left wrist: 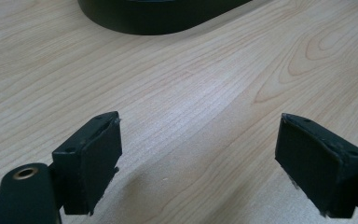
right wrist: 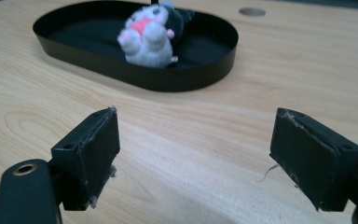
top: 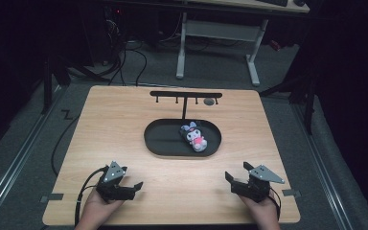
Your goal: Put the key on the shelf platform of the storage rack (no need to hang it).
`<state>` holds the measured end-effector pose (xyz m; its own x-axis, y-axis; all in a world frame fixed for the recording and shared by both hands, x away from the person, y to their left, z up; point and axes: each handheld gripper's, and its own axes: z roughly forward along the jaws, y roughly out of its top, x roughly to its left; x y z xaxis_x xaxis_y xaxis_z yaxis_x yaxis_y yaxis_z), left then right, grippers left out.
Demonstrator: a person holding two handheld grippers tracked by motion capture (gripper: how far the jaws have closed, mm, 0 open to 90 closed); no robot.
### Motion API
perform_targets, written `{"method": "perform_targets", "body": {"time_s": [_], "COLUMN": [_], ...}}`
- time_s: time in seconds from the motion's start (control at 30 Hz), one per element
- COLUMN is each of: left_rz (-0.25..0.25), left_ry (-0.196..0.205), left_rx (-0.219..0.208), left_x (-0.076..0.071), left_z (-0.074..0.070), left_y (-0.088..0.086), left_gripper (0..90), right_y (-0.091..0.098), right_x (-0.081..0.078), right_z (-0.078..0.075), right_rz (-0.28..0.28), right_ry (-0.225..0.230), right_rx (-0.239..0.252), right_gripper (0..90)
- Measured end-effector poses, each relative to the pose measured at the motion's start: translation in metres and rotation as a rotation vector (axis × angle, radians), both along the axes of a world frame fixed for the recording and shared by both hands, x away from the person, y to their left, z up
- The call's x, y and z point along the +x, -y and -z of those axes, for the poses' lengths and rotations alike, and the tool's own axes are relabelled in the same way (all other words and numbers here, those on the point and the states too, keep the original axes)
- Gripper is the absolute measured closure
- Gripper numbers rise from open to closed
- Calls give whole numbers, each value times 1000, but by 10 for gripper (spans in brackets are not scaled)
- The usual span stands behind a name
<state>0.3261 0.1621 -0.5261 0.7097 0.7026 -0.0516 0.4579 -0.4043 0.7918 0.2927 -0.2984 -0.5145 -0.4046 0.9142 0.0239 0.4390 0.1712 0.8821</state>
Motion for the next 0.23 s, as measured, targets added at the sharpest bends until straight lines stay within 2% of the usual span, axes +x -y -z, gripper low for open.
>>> {"method": "perform_targets", "body": {"time_s": [0.1, 0.23], "left_rz": [1, 6], "left_ry": [2, 9], "left_rx": [-6, -6], "left_x": [0, -1], "left_z": [0, -2], "left_y": [-2, -7], "left_gripper": [151, 151], "right_y": [0, -4], "right_x": [1, 2], "right_z": [1, -1], "right_rz": [3, -11], "right_ry": [-8, -4], "right_rx": [7, -15], "right_gripper": [158, 158]}}
